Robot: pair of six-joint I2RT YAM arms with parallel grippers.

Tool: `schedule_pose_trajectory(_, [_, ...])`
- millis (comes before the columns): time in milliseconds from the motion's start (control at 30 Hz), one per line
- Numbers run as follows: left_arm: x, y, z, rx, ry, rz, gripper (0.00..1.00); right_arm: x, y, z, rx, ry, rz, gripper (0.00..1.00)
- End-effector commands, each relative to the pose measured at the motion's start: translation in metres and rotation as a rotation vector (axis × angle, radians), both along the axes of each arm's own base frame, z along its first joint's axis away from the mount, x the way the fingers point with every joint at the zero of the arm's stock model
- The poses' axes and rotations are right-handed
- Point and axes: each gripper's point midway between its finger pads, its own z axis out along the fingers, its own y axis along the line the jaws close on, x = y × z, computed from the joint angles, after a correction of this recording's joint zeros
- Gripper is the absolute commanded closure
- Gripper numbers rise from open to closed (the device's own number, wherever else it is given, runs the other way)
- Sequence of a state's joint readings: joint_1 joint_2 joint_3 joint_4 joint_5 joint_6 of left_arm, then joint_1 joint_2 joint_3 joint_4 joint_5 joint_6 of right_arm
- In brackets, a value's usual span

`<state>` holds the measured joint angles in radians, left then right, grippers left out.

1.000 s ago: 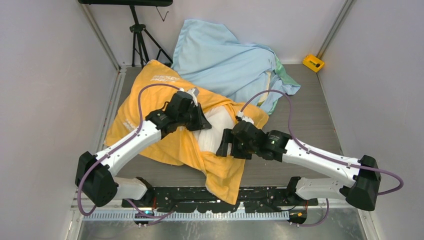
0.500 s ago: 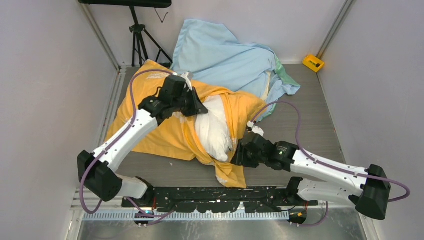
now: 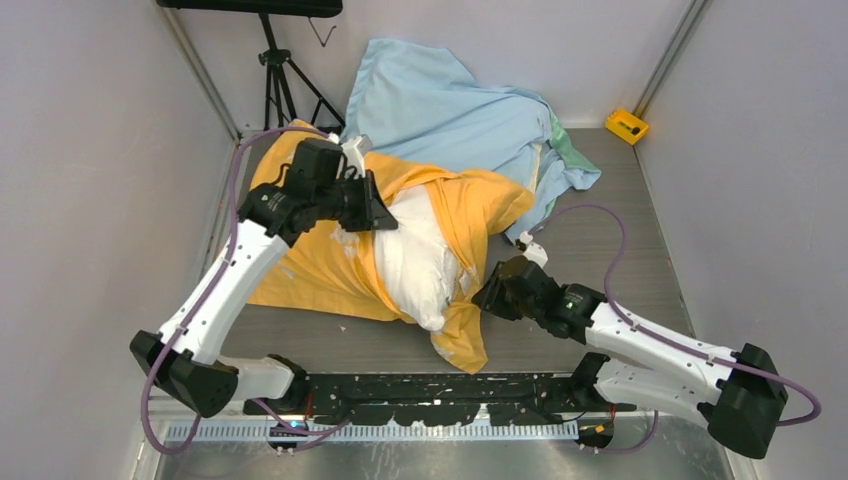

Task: Remove the pillowcase from the pillow

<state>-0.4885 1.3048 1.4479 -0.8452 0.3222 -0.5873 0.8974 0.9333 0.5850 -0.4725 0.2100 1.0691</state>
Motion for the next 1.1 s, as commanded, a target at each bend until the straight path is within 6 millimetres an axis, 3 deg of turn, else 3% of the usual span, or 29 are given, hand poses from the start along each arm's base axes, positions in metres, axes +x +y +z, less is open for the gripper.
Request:
schedule_pose_trajectory(0, [-0.028, 0.009, 0.075, -0.107, -0.192, -0.096, 1.00, 0.016, -0.032, -0.017, -0.147, 0.011, -0.036, 0.62])
schedule_pose_trajectory(233, [-0.049, 0.024, 0.068, -0.049, -0.163, -0.134, 1.00, 0.064, -0.064, -0.013, -0.216, 0.007, -0.164, 0.62])
schedule_pose_trajectory(500, [-0.056, 0.035, 0.068, -0.047, -0.178, -0.130, 1.00, 0.080, -0.092, -0.033, -0.147, 0.091, -0.274, 0.62])
schedule_pose_trajectory(600, [-0.058, 0.030, 0.064, -0.070, -0.164, -0.161, 1.00, 0.083, -0.080, -0.018, -0.132, 0.048, -0.145, 0.51])
schedule_pose_trajectory(767, [-0.057, 0.019, 0.046, -0.115, -0.135, -0.198, 1.00, 0.106, -0.073, 0.020, -0.085, -0.153, -0.118, 0.18])
schedule_pose_trajectory(900, [-0.061, 0.016, 0.036, -0.128, -0.116, -0.226, 1.00, 0.124, -0.075, 0.034, -0.102, -0.201, -0.153, 0.15])
schedule_pose_trajectory(1067, [-0.072, 0.017, 0.020, -0.131, -0.074, -0.247, 1.00, 0.123, -0.058, 0.050, -0.062, -0.271, -0.057, 0.14])
